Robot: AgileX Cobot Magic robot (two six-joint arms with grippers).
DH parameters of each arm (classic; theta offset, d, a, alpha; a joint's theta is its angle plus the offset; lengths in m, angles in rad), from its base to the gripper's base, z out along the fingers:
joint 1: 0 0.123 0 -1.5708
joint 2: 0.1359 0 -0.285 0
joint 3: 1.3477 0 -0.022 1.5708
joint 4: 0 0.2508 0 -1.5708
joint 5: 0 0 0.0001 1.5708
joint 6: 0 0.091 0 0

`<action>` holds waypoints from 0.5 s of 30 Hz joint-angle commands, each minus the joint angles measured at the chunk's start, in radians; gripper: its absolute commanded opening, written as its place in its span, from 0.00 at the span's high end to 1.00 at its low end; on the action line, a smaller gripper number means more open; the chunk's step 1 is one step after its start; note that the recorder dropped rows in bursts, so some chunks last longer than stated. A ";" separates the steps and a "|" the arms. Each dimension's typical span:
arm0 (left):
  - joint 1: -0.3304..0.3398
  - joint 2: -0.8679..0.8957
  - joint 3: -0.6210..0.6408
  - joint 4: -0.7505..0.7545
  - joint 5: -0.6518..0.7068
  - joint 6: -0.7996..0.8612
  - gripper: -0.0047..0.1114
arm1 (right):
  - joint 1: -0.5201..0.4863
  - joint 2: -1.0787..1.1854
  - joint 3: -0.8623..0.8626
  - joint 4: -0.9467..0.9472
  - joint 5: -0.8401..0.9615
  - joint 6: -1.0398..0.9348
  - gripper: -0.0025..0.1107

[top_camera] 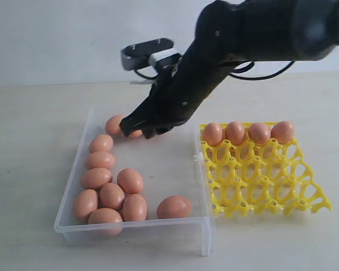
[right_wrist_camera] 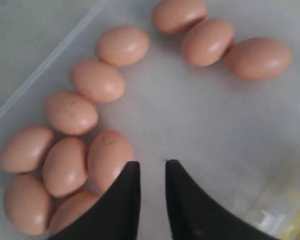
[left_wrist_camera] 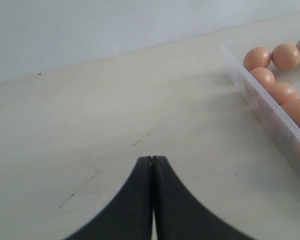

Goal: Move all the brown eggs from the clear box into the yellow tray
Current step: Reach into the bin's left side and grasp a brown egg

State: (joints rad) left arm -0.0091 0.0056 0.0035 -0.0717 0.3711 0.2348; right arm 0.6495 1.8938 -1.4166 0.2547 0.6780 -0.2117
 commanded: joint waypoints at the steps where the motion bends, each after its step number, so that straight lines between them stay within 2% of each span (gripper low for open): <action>1: -0.001 -0.006 -0.004 -0.001 -0.007 0.000 0.96 | 0.039 0.146 -0.164 0.033 0.243 -0.031 0.52; 2: -0.001 -0.006 -0.004 -0.001 -0.007 0.000 0.96 | 0.049 0.175 -0.199 0.031 0.264 -0.031 0.46; 4: -0.001 -0.006 -0.004 -0.001 -0.007 0.000 0.96 | 0.061 0.222 -0.259 0.015 0.284 -0.031 0.43; 10: -0.001 -0.006 -0.004 -0.001 -0.007 0.000 0.96 | 0.083 0.338 -0.433 -0.056 0.374 0.004 0.43; 15: -0.001 -0.006 -0.004 -0.001 -0.007 0.000 0.96 | 0.083 0.398 -0.497 -0.126 0.399 0.018 0.43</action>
State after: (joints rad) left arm -0.0091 0.0056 0.0035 -0.0717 0.3711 0.2348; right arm 0.7321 2.2677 -1.8839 0.1651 1.0514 -0.1995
